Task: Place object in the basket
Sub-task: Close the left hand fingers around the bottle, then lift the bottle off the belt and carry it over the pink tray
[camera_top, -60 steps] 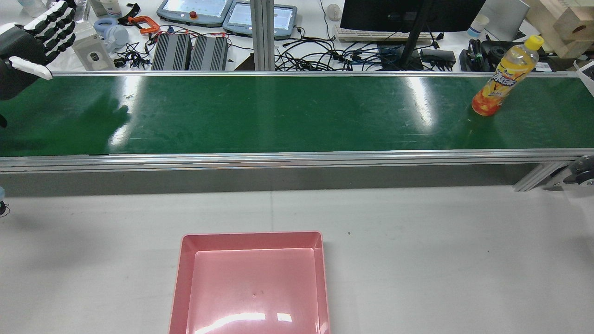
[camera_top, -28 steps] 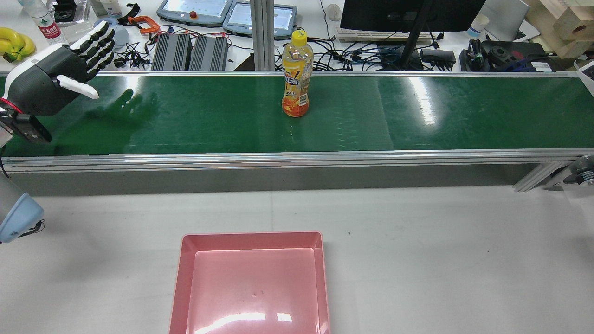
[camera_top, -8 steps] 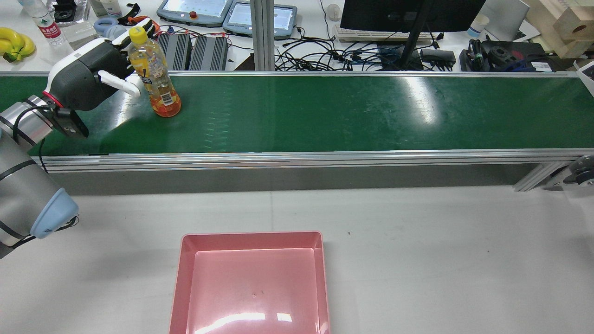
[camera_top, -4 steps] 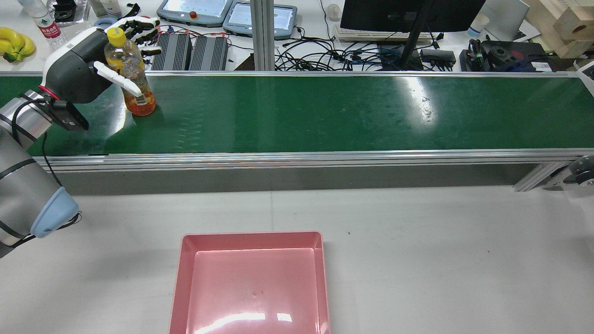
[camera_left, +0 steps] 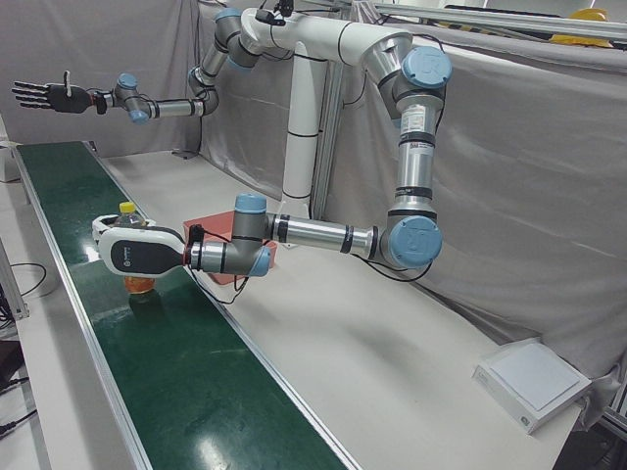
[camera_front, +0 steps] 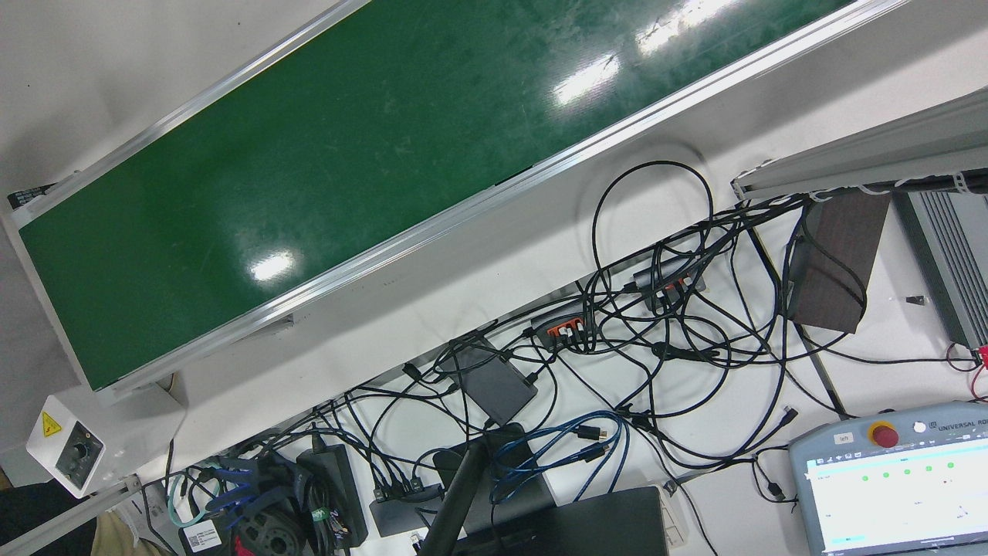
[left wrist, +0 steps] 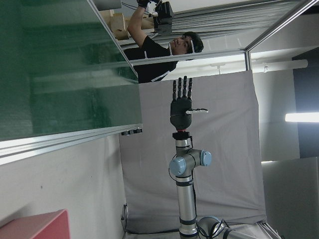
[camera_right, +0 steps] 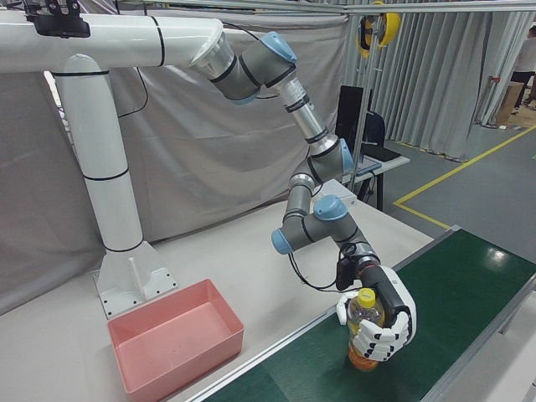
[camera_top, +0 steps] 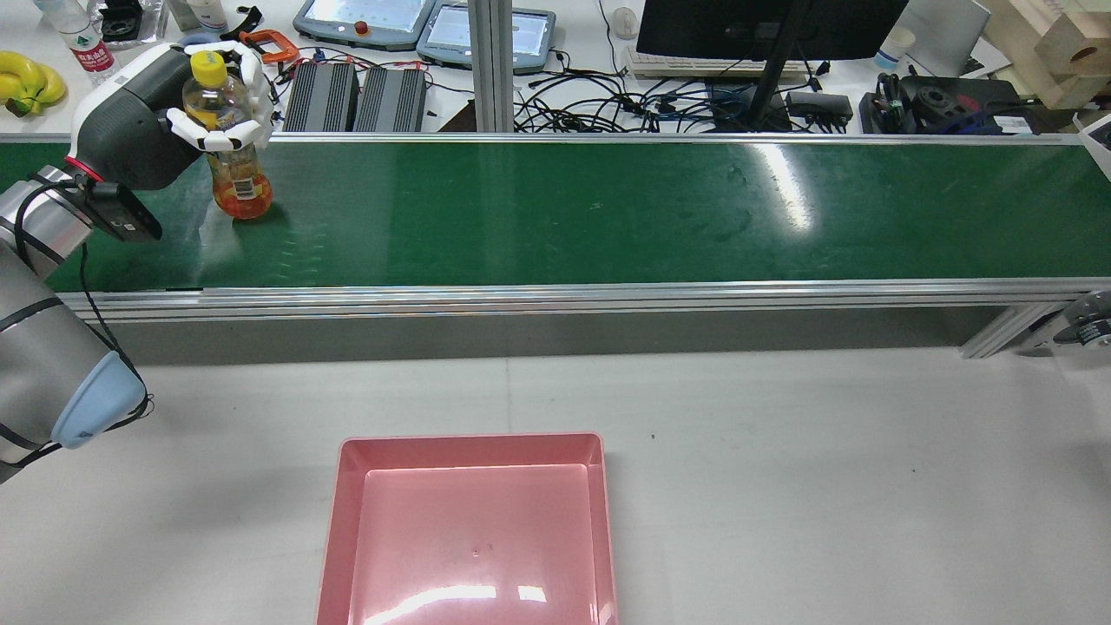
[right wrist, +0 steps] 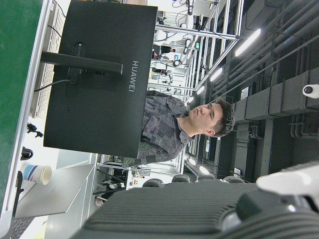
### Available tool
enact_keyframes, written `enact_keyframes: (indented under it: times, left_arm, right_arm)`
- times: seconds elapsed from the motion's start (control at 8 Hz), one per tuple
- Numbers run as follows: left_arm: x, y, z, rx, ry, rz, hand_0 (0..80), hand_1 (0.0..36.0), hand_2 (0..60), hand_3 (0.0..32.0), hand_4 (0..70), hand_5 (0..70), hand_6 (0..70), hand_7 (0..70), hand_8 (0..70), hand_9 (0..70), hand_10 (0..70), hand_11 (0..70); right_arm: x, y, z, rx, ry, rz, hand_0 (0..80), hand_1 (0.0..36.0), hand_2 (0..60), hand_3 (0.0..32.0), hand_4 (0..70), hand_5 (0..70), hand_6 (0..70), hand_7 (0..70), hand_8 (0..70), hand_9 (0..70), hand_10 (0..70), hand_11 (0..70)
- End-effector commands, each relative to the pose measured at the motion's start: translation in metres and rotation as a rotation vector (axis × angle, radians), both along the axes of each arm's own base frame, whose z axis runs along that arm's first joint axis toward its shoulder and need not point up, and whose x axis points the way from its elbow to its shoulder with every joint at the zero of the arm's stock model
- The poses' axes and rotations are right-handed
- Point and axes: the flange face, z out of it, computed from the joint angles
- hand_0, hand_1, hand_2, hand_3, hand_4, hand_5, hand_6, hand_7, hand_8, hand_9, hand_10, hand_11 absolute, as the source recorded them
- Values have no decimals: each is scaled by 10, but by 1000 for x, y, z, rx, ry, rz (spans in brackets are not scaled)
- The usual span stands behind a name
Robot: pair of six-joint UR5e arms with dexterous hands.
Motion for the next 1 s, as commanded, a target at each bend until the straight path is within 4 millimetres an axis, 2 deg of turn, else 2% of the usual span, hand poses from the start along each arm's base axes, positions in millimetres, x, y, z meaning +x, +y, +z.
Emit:
enact_keyframes:
  times: [0.0, 0.12, 0.38, 0.5, 0.88]
  left_arm:
    - [-9, 23, -43, 25, 5, 26, 623, 277, 600, 0, 700, 700, 700, 700, 700, 700, 700, 700]
    - [3, 42, -63, 53, -4, 93, 620, 277, 600, 0, 700, 700, 700, 700, 700, 700, 700, 700]
    - [9, 90, -111, 105, 22, 156, 620, 280, 600, 0, 700, 700, 700, 700, 700, 700, 700, 700]
    - [22, 114, -126, 121, 33, 201, 624, 283, 600, 0, 700, 700, 700, 700, 700, 700, 700, 700]
    - [97, 170, -136, 163, -2, 345, 624, 296, 600, 0, 700, 700, 700, 700, 700, 700, 700, 700]
  right_arm:
    - [0, 0, 0, 0, -1, 0, 0, 0, 0, 0, 0, 0, 0, 0, 0, 0, 0, 0]
    - [0, 0, 0, 0, -1, 0, 0, 0, 0, 0, 0, 0, 0, 0, 0, 0, 0, 0]
    - [0, 0, 0, 0, -1, 0, 0, 0, 0, 0, 0, 0, 0, 0, 0, 0, 0, 0]
    - [0, 0, 0, 0, -1, 0, 0, 0, 0, 0, 0, 0, 0, 0, 0, 0, 0, 0]
    - [0, 0, 0, 0, 1, 0, 0, 0, 0, 0, 0, 0, 0, 0, 0, 0, 0, 0]
